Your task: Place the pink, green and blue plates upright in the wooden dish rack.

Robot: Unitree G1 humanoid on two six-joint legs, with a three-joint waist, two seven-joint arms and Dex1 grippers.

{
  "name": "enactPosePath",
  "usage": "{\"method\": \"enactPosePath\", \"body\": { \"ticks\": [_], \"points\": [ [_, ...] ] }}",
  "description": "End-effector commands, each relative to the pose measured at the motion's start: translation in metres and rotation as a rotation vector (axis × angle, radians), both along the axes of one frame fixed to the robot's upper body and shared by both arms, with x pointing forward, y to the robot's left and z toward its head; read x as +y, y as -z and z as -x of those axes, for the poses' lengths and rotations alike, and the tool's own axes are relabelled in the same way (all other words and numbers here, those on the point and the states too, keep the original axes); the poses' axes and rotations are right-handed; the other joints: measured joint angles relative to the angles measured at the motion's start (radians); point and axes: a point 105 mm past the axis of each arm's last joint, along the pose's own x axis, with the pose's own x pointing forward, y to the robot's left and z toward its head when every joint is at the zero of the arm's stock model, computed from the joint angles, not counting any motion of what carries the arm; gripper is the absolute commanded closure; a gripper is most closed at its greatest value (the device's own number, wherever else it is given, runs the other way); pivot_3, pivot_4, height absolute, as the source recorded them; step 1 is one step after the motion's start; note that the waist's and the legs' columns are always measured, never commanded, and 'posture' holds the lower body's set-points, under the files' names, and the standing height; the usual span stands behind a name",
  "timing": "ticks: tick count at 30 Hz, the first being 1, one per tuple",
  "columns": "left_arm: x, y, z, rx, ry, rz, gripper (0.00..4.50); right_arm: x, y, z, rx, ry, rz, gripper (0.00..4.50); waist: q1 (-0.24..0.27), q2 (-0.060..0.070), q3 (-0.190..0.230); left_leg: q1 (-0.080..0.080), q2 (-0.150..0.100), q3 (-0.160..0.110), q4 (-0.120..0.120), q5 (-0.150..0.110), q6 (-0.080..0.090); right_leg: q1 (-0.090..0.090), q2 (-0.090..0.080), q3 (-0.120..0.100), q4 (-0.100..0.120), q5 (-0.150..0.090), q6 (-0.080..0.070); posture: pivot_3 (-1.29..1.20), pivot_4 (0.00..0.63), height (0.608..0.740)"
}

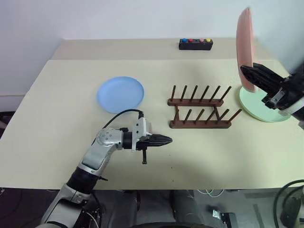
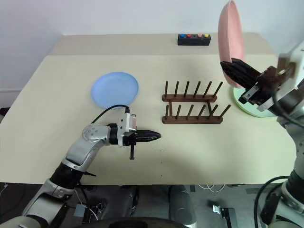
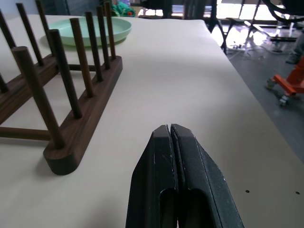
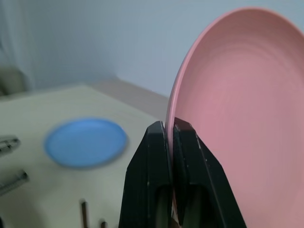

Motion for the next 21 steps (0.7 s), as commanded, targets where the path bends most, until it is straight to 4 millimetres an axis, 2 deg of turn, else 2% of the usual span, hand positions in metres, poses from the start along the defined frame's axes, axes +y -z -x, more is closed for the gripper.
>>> {"method": "enactPosePath", "body": {
  "ticks": [1,3,11,21],
  "points": [
    [0.002,-0.010,0.001,-0.037,-0.018,0.017,4.50,-0.010,-0.006,-0.003,-0.012,-0.036,-0.092,4.47,0.000,0.000,0.000,0.000,0.000,0.000,0.000,0.000,0.000,0.000,0.000,0.000,0.000,0.000,0.000,0.00,0.150,0.740],
    [0.003,-0.010,0.001,-0.037,-0.023,0.016,4.50,-0.009,0.002,-0.004,0.016,-0.041,-0.040,4.47,0.002,0.000,0.000,0.000,0.000,0.000,0.000,0.000,0.000,0.000,0.000,0.000,0.000,0.000,0.000,0.00,0.150,0.740],
    [0.006,-0.009,0.000,-0.040,-0.042,0.011,4.50,0.005,0.009,0.009,0.100,-0.234,-0.098,4.47,0.000,0.001,0.000,0.000,0.000,0.000,0.000,0.000,0.000,-0.001,0.000,0.000,0.000,0.000,0.000,0.00,0.150,0.740],
    [0.006,-0.009,-0.001,-0.047,-0.047,0.004,4.50,-0.005,0.023,0.001,0.153,-0.188,-0.114,4.47,0.000,0.001,0.000,0.000,0.000,0.000,0.000,0.000,0.000,-0.001,0.000,0.000,0.000,0.000,0.000,0.00,0.150,0.740]
  ]
}}
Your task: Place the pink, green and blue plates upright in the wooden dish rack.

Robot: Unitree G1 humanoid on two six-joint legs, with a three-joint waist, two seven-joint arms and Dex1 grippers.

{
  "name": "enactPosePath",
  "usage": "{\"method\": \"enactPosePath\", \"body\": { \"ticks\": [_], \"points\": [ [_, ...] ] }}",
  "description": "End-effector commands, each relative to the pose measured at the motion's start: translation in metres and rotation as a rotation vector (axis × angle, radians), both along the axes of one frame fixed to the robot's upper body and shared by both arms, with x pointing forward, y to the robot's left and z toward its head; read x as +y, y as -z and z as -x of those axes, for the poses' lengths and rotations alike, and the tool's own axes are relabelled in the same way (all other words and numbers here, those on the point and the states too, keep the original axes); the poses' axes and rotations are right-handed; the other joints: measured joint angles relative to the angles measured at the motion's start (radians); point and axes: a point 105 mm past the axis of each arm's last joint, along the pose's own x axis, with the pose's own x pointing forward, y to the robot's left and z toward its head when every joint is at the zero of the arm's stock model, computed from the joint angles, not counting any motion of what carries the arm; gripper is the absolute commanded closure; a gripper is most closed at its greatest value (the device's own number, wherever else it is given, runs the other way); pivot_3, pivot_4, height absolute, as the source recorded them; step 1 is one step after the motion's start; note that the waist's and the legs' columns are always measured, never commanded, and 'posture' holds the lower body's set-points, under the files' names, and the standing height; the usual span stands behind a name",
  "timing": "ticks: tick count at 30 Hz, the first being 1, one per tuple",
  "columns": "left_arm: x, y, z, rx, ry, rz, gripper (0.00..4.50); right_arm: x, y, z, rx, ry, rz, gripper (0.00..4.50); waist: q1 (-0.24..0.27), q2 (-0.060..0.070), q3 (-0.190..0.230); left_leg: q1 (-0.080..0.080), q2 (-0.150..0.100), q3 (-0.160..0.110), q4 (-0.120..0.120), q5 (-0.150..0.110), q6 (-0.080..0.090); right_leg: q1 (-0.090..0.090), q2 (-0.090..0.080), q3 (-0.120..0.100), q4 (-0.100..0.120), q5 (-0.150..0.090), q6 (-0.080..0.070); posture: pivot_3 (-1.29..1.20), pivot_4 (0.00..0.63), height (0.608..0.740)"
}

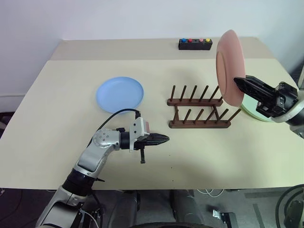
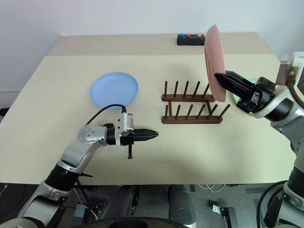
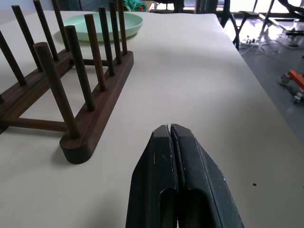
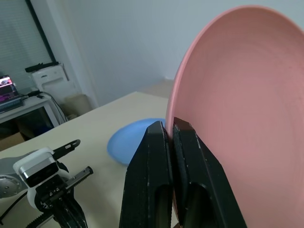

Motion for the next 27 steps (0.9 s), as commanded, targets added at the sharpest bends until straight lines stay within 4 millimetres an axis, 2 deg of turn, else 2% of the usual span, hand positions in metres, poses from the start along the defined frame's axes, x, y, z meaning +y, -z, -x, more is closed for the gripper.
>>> {"method": "enactPosePath", "body": {
  "ticks": [1,11,15,27],
  "points": [
    [0.001,-0.009,0.001,-0.037,-0.003,0.015,4.50,-0.006,-0.005,0.001,-0.035,0.024,0.004,4.47,0.000,0.000,0.000,0.000,0.000,0.000,0.000,0.000,0.000,0.000,0.000,0.000,0.000,0.000,0.000,0.00,0.150,0.740],
    [0.001,-0.008,0.002,-0.041,-0.008,0.010,4.50,-0.016,-0.001,-0.005,-0.012,0.053,-0.031,4.47,0.000,0.000,0.000,0.000,0.000,0.000,0.000,0.000,0.000,0.000,0.000,0.000,0.000,0.000,0.000,0.00,0.150,0.740],
    [0.001,-0.008,0.001,-0.043,-0.012,0.010,4.50,-0.018,0.008,-0.007,0.019,0.064,-0.045,4.47,0.000,0.000,0.000,0.000,0.000,0.000,0.000,0.000,0.000,0.000,0.000,0.000,0.000,0.000,0.000,0.00,0.150,0.740],
    [0.000,-0.008,0.002,-0.045,-0.013,0.013,4.50,-0.029,0.015,-0.002,0.104,0.052,-0.189,4.47,0.002,0.000,0.000,0.000,0.000,0.000,0.001,0.000,0.000,0.001,0.000,0.000,0.000,0.000,0.000,0.00,0.150,0.740]
  ]
}}
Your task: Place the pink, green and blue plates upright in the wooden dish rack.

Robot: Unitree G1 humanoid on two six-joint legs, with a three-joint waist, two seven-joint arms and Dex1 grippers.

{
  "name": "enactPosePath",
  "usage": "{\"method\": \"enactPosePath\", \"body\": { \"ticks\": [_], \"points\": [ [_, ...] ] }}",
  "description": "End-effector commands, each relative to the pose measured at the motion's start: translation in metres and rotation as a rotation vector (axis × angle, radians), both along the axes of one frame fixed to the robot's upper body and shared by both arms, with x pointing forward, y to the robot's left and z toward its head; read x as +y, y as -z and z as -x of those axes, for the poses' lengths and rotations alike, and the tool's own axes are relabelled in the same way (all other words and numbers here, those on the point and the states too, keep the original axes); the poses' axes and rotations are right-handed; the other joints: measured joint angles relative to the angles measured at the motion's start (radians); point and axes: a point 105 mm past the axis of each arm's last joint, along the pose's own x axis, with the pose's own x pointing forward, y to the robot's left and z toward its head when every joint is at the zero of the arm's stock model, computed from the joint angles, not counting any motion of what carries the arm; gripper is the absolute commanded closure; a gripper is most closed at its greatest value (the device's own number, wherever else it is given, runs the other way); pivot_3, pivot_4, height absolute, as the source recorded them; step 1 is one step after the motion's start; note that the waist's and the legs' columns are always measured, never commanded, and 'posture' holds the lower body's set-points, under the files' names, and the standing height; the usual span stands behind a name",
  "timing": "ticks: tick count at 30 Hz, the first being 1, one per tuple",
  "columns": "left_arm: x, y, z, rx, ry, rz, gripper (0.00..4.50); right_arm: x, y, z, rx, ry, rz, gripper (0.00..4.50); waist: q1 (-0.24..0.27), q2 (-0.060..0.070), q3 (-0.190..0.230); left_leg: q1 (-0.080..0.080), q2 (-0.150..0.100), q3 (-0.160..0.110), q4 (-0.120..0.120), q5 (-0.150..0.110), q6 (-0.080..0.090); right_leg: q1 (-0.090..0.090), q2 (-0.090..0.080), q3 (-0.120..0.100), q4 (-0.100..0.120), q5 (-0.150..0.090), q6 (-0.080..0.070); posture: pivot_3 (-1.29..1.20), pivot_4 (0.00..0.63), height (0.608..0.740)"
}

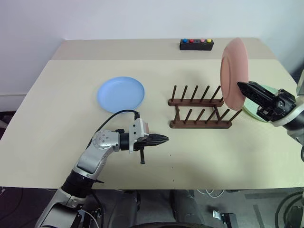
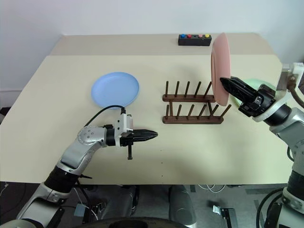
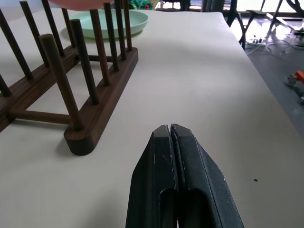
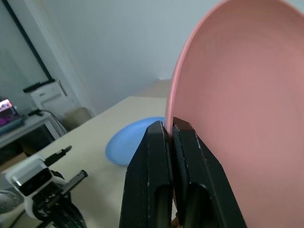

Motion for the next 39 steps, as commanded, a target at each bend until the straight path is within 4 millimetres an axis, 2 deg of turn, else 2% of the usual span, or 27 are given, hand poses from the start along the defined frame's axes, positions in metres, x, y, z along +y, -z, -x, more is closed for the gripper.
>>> {"method": "enactPosePath", "body": {
  "ticks": [1,7,16,19,25,28,31,37,39],
  "points": [
    [-0.001,-0.010,0.001,-0.046,0.008,0.015,4.50,-0.011,-0.004,0.003,0.015,0.011,-0.073,4.47,-0.001,0.000,0.000,0.000,0.000,0.000,0.000,0.000,0.000,0.000,0.000,0.000,0.000,0.000,0.000,0.00,0.150,0.740],
    [-0.001,-0.010,0.001,-0.046,0.009,0.013,4.50,-0.018,-0.003,0.003,0.029,0.020,-0.098,4.47,-0.001,0.000,0.000,0.000,0.000,0.000,0.000,0.000,0.000,0.000,0.000,0.000,0.000,0.000,0.000,0.00,0.150,0.740],
    [0.001,-0.010,0.001,-0.046,0.001,0.010,4.50,-0.018,-0.001,0.002,0.043,0.000,-0.113,4.47,-0.001,0.000,0.000,0.000,0.000,0.000,0.000,0.000,0.000,0.000,0.000,0.000,0.000,0.000,0.000,0.00,0.150,0.740],
    [0.001,-0.010,0.001,-0.046,-0.002,0.009,4.50,-0.019,-0.001,0.002,0.045,0.008,-0.110,3.59,-0.001,0.000,0.000,0.000,0.000,0.000,0.000,0.000,0.000,0.000,0.000,0.000,0.000,0.000,0.000,0.00,0.150,0.740],
    [0.001,-0.009,0.001,-0.046,0.000,0.009,4.50,-0.022,-0.003,0.001,0.028,0.051,-0.084,0.61,-0.002,0.000,0.000,0.000,0.000,0.000,-0.001,0.000,0.000,0.000,0.000,0.000,0.000,0.000,0.000,0.00,0.150,0.740],
    [0.000,-0.009,0.001,-0.044,0.002,0.010,4.50,-0.026,-0.005,0.002,0.003,0.090,-0.043,0.61,-0.002,0.000,0.000,0.000,0.000,0.000,-0.001,0.000,0.000,0.000,0.000,0.000,0.000,0.000,0.000,0.00,0.150,0.740],
    [0.000,-0.009,0.001,-0.045,0.002,0.010,4.50,-0.039,-0.013,0.004,-0.035,0.170,-0.013,0.61,-0.001,0.000,0.000,0.000,0.000,0.000,0.000,0.000,0.000,0.000,0.000,0.000,0.000,0.000,0.000,0.00,0.150,0.740],
    [0.001,-0.008,0.001,-0.043,-0.004,0.011,4.50,-0.092,-0.012,0.006,-0.043,0.452,0.109,0.61,-0.001,0.000,0.000,0.000,0.000,0.000,0.000,0.000,0.000,0.000,0.000,0.000,0.000,0.000,0.000,0.00,0.150,0.740],
    [0.001,-0.008,0.001,-0.041,-0.004,0.011,4.50,-0.110,0.002,0.005,0.000,0.558,0.240,0.07,-0.001,0.000,0.000,0.000,0.000,0.000,0.000,0.000,0.000,0.000,0.000,0.000,0.000,0.000,0.000,0.00,0.150,0.740]
  ]
}}
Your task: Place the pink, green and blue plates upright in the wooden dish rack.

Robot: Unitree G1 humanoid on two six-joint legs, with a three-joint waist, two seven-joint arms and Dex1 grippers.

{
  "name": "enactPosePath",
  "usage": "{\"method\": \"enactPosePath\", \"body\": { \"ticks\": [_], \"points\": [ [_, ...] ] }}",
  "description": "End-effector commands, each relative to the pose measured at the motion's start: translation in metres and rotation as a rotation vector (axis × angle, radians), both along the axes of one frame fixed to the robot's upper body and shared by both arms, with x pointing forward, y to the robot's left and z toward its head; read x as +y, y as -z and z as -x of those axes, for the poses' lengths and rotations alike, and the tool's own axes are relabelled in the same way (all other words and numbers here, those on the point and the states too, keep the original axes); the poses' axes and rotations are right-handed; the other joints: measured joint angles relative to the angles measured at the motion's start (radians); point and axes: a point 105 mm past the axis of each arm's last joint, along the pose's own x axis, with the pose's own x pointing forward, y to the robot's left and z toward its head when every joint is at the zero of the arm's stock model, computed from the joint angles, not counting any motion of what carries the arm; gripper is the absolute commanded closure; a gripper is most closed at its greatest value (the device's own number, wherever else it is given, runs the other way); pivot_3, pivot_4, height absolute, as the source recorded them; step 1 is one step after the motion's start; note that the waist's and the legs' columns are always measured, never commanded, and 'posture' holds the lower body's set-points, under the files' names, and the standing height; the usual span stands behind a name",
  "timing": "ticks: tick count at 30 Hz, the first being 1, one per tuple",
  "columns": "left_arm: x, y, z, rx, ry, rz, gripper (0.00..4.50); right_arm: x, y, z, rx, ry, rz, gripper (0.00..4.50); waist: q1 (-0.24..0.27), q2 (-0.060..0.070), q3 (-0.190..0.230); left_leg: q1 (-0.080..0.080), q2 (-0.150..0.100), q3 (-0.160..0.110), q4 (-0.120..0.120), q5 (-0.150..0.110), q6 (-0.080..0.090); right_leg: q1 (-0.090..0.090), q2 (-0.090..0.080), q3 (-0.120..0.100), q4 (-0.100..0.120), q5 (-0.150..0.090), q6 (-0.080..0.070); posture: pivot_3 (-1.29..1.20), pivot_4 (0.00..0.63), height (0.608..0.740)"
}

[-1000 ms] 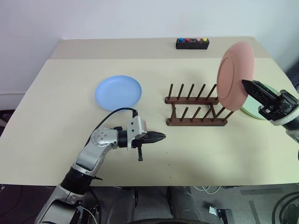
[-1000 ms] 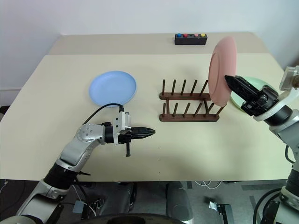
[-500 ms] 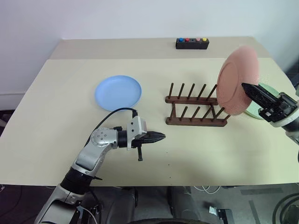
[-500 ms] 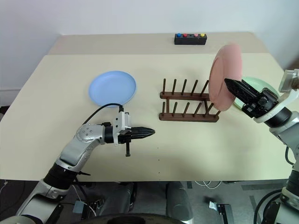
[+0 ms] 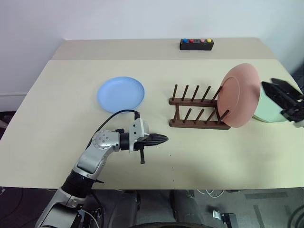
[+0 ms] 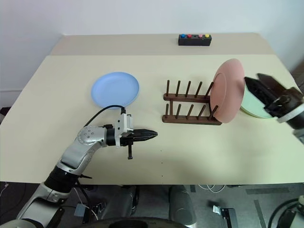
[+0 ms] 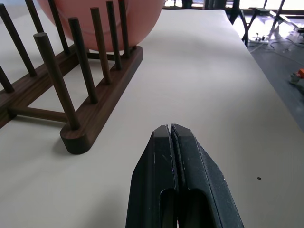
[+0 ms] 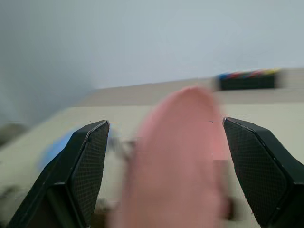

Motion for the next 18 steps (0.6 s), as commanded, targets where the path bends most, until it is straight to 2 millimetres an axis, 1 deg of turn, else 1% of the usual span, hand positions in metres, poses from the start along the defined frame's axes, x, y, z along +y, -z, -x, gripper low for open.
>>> {"method": "enactPosePath", "body": {
  "ticks": [1,2,4,6,7,9,11,12,15,18],
  "points": [
    [0.000,-0.009,0.002,-0.036,0.003,0.017,4.50,-0.027,0.008,0.003,0.038,0.160,0.191,0.03,0.000,0.000,0.000,0.000,0.000,0.000,0.000,0.000,0.000,0.000,0.000,0.000,0.000,0.000,0.000,0.00,0.150,0.740],
    [0.000,-0.009,0.001,-0.036,0.003,0.017,4.50,-0.030,0.017,0.002,0.076,0.187,0.268,0.03,-0.001,0.000,0.000,0.000,0.000,0.000,0.000,0.000,0.000,0.000,0.000,0.000,0.000,0.000,0.000,0.00,0.150,0.740],
    [-0.001,-0.009,0.000,-0.037,0.006,0.017,4.50,-0.039,0.045,-0.001,0.177,0.260,0.570,0.03,-0.003,0.001,0.000,0.000,0.000,0.001,0.000,0.000,0.000,0.000,0.000,0.000,0.000,0.000,0.000,0.00,0.150,0.740],
    [-0.002,-0.009,0.000,-0.040,0.012,0.017,4.50,-0.037,0.061,-0.008,0.204,0.260,0.808,0.03,-0.007,0.001,-0.001,0.000,0.000,0.001,0.000,0.000,0.000,0.000,0.000,0.000,0.000,0.000,0.000,0.00,0.150,0.740],
    [-0.003,-0.009,-0.001,-0.042,0.013,0.017,4.50,-0.036,0.065,-0.011,0.201,0.252,0.865,0.03,-0.010,0.001,-0.001,0.001,0.000,0.001,0.000,0.000,0.000,0.000,0.000,0.000,0.000,0.000,0.000,0.00,0.150,0.740],
    [-0.003,-0.009,-0.001,-0.044,0.015,0.017,4.50,-0.033,0.072,-0.019,0.200,0.235,0.943,0.03,-0.013,0.002,-0.001,0.001,0.000,0.002,0.000,0.000,0.000,0.000,0.000,0.001,0.000,0.000,0.000,0.00,0.150,0.740],
    [-0.003,-0.010,-0.002,-0.046,0.014,0.017,4.50,-0.031,0.081,-0.027,0.216,0.219,0.958,0.03,-0.013,0.002,-0.001,0.001,0.000,0.002,0.000,0.000,0.000,0.000,0.000,0.001,0.000,0.000,0.000,0.00,0.150,0.740],
    [-0.003,-0.010,-0.002,-0.048,0.012,0.018,4.50,-0.033,0.088,-0.031,0.242,0.219,0.992,0.03,-0.012,0.002,-0.001,0.001,0.000,0.002,0.000,0.000,0.000,0.000,0.000,0.001,0.000,0.000,0.000,0.00,0.150,0.740],
    [-0.002,-0.010,-0.002,-0.050,0.003,0.020,4.50,-0.040,0.102,-0.040,0.285,0.231,1.065,0.03,-0.007,0.002,-0.001,0.001,0.000,0.002,0.000,0.000,0.000,0.000,0.000,0.001,0.000,0.000,0.000,0.00,0.150,0.740],
    [-0.001,-0.010,-0.001,-0.049,-0.006,0.021,4.50,-0.049,0.111,-0.048,0.318,0.262,1.074,0.03,-0.002,0.003,-0.001,0.001,0.000,0.002,0.000,0.000,0.000,0.000,0.000,0.001,0.000,0.000,0.000,0.00,0.150,0.740]
  ]
}}
